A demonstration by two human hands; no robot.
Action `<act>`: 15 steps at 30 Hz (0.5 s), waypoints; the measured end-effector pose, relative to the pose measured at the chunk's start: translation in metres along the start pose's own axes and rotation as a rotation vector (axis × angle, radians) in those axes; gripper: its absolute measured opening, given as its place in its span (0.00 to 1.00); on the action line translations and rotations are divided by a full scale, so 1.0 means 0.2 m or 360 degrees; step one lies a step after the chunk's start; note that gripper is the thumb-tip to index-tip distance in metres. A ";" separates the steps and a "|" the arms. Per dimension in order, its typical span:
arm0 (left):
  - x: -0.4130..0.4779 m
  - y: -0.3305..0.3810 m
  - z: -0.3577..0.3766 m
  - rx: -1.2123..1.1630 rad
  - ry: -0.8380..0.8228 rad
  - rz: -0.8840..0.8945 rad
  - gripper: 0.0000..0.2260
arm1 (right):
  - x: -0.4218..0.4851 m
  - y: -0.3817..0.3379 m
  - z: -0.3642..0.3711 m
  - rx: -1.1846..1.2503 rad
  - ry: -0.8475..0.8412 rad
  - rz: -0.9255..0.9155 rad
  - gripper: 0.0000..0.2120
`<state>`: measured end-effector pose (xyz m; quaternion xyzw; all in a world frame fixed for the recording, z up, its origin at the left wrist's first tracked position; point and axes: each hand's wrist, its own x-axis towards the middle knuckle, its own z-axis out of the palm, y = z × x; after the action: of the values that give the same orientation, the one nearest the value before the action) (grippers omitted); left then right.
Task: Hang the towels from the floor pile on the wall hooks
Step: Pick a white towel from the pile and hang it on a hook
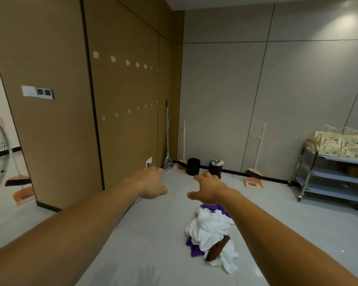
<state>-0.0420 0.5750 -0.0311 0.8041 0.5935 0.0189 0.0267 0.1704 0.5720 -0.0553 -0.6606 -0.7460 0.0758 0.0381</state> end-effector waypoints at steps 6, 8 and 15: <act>0.59 -0.16 0.08 -0.0069 0.0020 -0.0003 0.30 | 0.61 0.11 0.01 0.0007 -0.0006 -0.0010 0.39; 0.78 -0.20 0.09 -0.0113 0.0013 -0.0012 0.27 | 0.83 0.15 0.00 0.0021 -0.0024 -0.0024 0.39; 1.37 -0.39 0.10 -0.0247 0.0027 -0.0104 0.24 | 1.50 0.23 -0.03 0.0034 -0.0069 -0.0094 0.41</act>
<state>-0.0339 0.8588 -0.0567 0.7797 0.6164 0.0706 0.0846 0.1798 0.8749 -0.0691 -0.6360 -0.7650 0.0968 0.0311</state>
